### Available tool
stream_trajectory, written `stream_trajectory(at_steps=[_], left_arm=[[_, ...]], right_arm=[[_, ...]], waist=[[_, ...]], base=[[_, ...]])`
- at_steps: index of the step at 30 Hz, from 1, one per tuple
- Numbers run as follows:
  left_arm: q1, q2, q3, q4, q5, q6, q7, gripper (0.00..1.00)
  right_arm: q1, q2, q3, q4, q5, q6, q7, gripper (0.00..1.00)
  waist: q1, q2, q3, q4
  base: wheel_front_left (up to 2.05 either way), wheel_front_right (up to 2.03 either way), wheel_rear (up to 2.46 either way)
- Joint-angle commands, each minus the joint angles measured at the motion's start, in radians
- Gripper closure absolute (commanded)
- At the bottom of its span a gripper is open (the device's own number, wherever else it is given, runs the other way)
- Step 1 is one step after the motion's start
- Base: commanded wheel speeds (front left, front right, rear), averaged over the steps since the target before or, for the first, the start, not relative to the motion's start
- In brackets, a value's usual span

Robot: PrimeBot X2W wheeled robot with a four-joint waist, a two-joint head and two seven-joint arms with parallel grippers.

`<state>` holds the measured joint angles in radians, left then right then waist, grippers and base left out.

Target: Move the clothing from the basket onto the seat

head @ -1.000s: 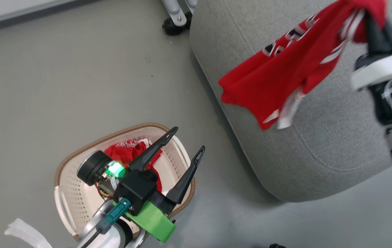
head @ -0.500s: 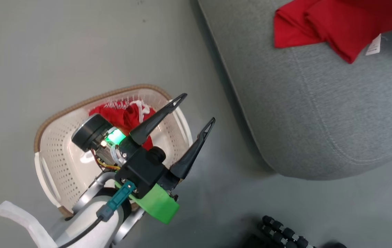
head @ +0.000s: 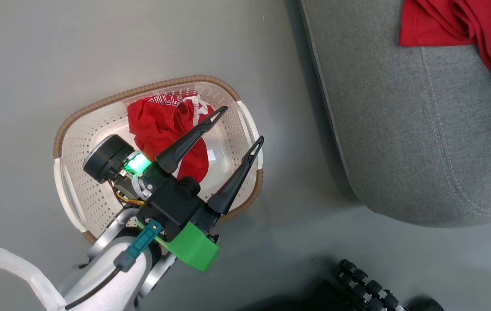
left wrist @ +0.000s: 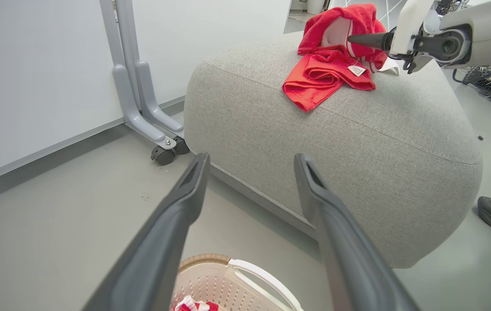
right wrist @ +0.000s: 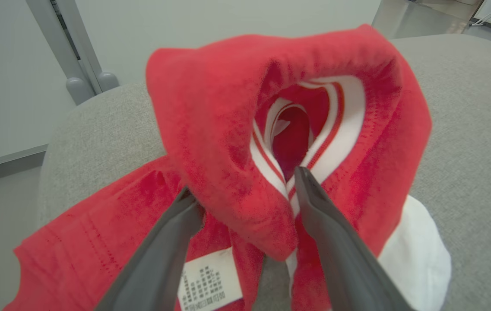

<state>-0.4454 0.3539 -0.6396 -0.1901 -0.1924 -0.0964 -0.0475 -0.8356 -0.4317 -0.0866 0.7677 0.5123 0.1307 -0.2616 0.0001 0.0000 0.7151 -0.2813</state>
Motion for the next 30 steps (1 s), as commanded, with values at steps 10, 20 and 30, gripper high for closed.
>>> stream_trajectory(at_steps=[10,20,30], left_arm=[[0.052,-0.016,0.038,0.052,-0.041,0.052,-0.082,0.0],[0.12,-0.063,0.119,0.157,-0.117,0.131,-0.177,0.0],[0.194,-0.098,0.271,0.267,-0.183,0.193,-0.219,0.0]], right_arm=[[0.318,0.174,-0.116,-0.326,-0.138,0.0,-0.004,0.0],[0.568,0.322,-0.062,-0.641,-0.306,0.0,-0.004,0.0],[0.699,0.355,0.057,-0.767,-0.366,0.0,0.025,0.0]], waist=[[-0.0001,0.0,-0.164,-0.002],[-0.0001,0.0,-0.316,0.074],[-0.0001,0.0,-0.433,0.179]], base=[[0.0,0.0,0.0],[0.0,0.0,0.0],[0.0,0.0,0.0]])
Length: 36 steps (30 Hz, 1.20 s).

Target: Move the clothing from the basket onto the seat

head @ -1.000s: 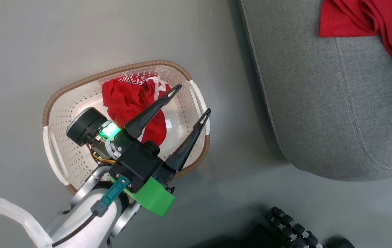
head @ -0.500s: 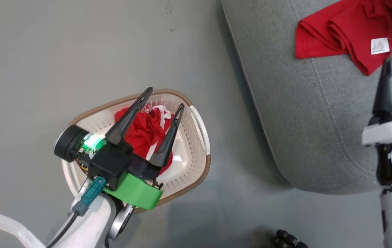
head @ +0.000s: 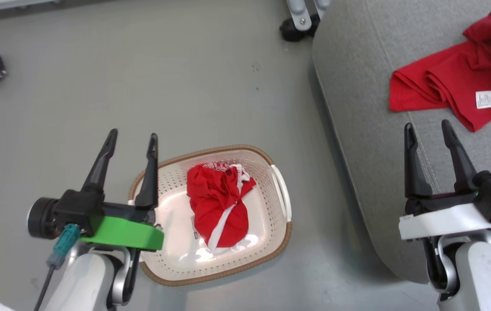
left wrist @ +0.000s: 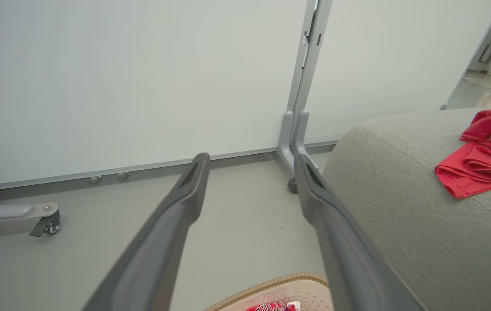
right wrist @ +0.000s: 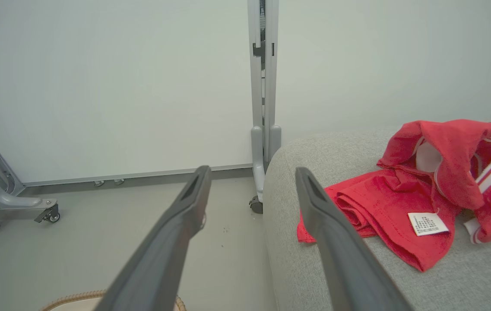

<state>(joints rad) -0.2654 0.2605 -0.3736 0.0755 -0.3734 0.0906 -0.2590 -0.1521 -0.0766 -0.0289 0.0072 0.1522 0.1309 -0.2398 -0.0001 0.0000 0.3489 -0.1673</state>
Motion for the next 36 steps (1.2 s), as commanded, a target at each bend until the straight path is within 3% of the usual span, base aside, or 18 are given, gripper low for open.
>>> stream_trajectory(at_steps=[1,10,15,28,36], left_arm=[[0.025,-0.008,0.024,0.01,-0.003,0.008,-0.007,0.0],[0.129,-0.043,0.198,0.017,0.036,-0.001,-0.007,0.0],[0.187,-0.068,0.266,0.013,0.054,-0.042,-0.007,0.0],[0.282,-0.13,0.318,0.072,0.132,-0.136,-0.007,0.0],[0.305,-0.141,0.335,0.112,0.165,-0.156,-0.007,0.0]], right_arm=[[0.029,0.0,0.004,-0.016,-0.012,0.0,0.011,0.0],[0.113,0.014,0.033,-0.086,-0.023,0.0,0.071,0.0],[0.16,0.018,0.035,-0.105,-0.013,0.0,0.097,0.0],[0.255,0.022,0.034,-0.119,-0.022,0.0,0.144,0.0],[0.284,0.025,0.044,-0.129,-0.024,0.0,0.157,0.0]], waist=[[0.0001,0.0,-0.08,0.075],[0.0001,0.0,-0.152,0.128],[0.0001,0.0,-0.187,0.141],[0.0001,0.0,-0.263,0.142],[0.0001,0.0,-0.281,0.132]], base=[[0.0,0.0,0.0],[0.0,0.0,0.0],[0.0,0.0,0.0],[0.0,0.0,0.0],[0.0,0.0,0.0]])
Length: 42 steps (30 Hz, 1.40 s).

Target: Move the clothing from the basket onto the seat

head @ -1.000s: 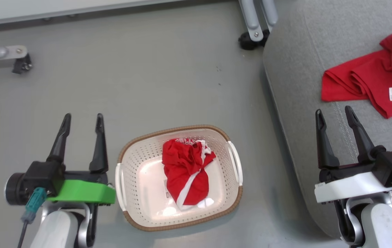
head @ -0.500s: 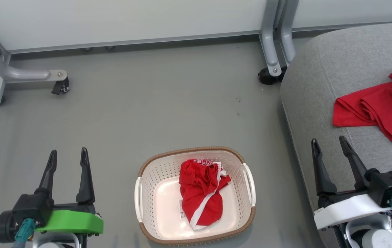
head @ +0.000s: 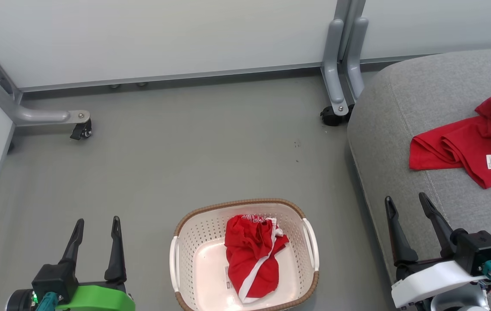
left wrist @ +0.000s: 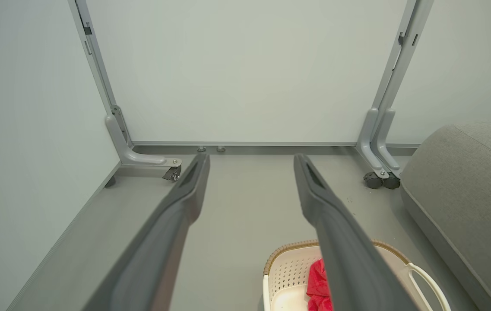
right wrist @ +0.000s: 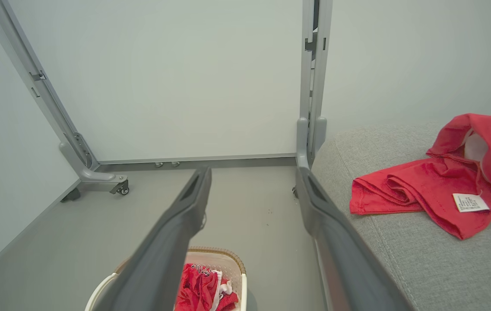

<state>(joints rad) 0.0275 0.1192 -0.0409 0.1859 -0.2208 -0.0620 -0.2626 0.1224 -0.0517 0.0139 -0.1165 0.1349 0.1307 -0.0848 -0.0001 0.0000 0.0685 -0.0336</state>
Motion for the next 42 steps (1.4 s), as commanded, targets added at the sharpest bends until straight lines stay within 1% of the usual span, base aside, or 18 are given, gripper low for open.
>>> stream_trajectory(at_steps=[1,10,20,27,33,37,42], left_arm=[[0.013,-0.002,0.005,0.004,0.015,-0.004,-0.003,0.0],[0.0,-0.022,0.021,0.025,0.032,-0.015,-0.003,0.0],[-0.031,-0.031,0.028,0.04,0.054,-0.027,-0.003,0.0],[-0.085,-0.038,-0.006,0.064,0.074,-0.044,-0.003,0.0],[-0.2,-0.048,-0.096,0.133,0.074,-0.061,-0.003,0.0],[-0.289,-0.056,-0.144,0.176,0.062,-0.066,-0.003,0.0],[-0.408,-0.061,-0.235,0.271,0.063,-0.068,-0.002,0.0]], right_arm=[[0.01,0.0,0.002,-0.008,-0.006,0.0,0.001,0.0],[0.004,0.0,0.004,-0.011,-0.005,0.0,0.004,0.0],[-0.008,0.001,0.007,-0.013,-0.002,0.0,0.013,0.0],[-0.031,0.001,0.007,-0.023,-0.006,0.0,0.011,0.0],[-0.091,0.001,0.017,-0.046,-0.009,0.0,-0.003,0.0],[-0.152,-0.007,0.033,-0.059,-0.004,0.0,-0.019,0.0],[-0.232,-0.007,0.038,-0.072,0.003,0.0,-0.048,0.0]], waist=[[0.0001,0.0,0.0,-0.004],[0.0001,0.0,0.005,-0.007],[0.0001,0.0,0.016,-0.001],[0.0001,0.0,0.057,-0.005],[0.0001,0.0,0.169,-0.029],[0.0001,0.0,0.272,-0.059],[0.0001,0.0,0.408,-0.089]], base=[[0.0,0.0,0.0],[0.0,0.0,0.0],[0.0,0.0,0.0],[0.0,0.0,0.0],[0.0,0.0,0.0],[0.0,0.0,0.0],[0.0,0.0,0.0]])
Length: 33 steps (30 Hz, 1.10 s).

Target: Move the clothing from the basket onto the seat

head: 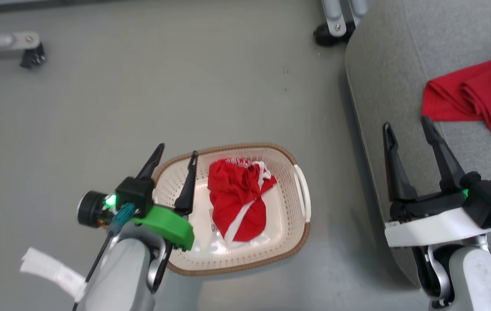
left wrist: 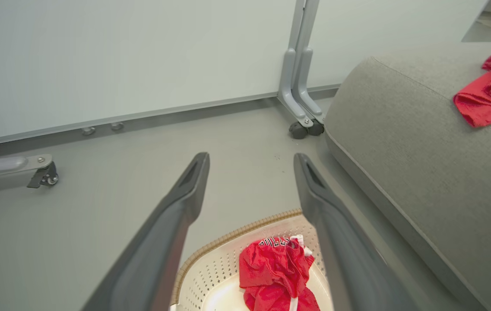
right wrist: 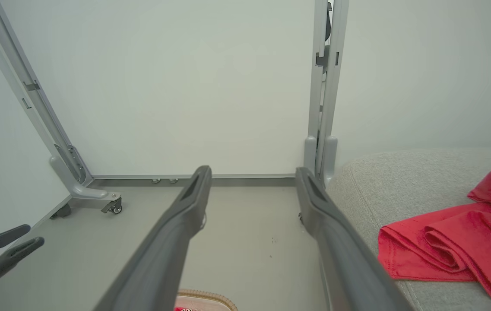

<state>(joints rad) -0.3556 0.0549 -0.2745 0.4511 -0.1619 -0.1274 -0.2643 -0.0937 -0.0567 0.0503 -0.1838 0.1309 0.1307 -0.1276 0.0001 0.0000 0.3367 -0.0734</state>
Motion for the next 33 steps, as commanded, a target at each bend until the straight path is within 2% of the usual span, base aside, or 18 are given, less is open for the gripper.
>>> stream_trajectory(at_steps=[1,8,14,24,33], left_arm=[[-0.052,0.002,-0.027,0.033,0.008,-0.003,0.0,0.0],[-0.241,-0.001,-0.197,0.256,-0.006,-0.004,0.006,0.0],[-0.354,-0.001,-0.267,0.4,-0.062,-0.004,0.029,0.0],[-0.531,0.0,-0.294,0.601,-0.111,0.033,0.088,0.0],[-0.633,0.049,-0.27,0.756,-0.123,0.084,0.13,0.0]], right_arm=[[-0.029,-0.002,0.003,-0.004,0.008,0.0,-0.012,0.0],[-0.117,0.001,0.022,0.002,0.02,0.0,-0.055,0.0],[-0.167,0.003,0.05,0.015,0.031,0.0,-0.089,0.0],[-0.227,0.006,0.107,0.039,0.057,0.0,-0.124,0.0],[-0.263,0.006,0.149,0.067,0.097,0.0,-0.138,0.0]], waist=[[-0.0001,0.0,0.164,-0.055],[-0.0001,0.0,0.328,-0.101],[-0.0001,0.0,0.423,-0.148],[-0.0001,0.0,0.565,-0.21],[-0.0001,0.0,0.621,-0.251]], base=[[0.0,0.0,0.0],[0.0,0.0,0.0],[0.0,0.0,0.0],[0.0,0.0,0.0],[0.0,0.0,0.0]])
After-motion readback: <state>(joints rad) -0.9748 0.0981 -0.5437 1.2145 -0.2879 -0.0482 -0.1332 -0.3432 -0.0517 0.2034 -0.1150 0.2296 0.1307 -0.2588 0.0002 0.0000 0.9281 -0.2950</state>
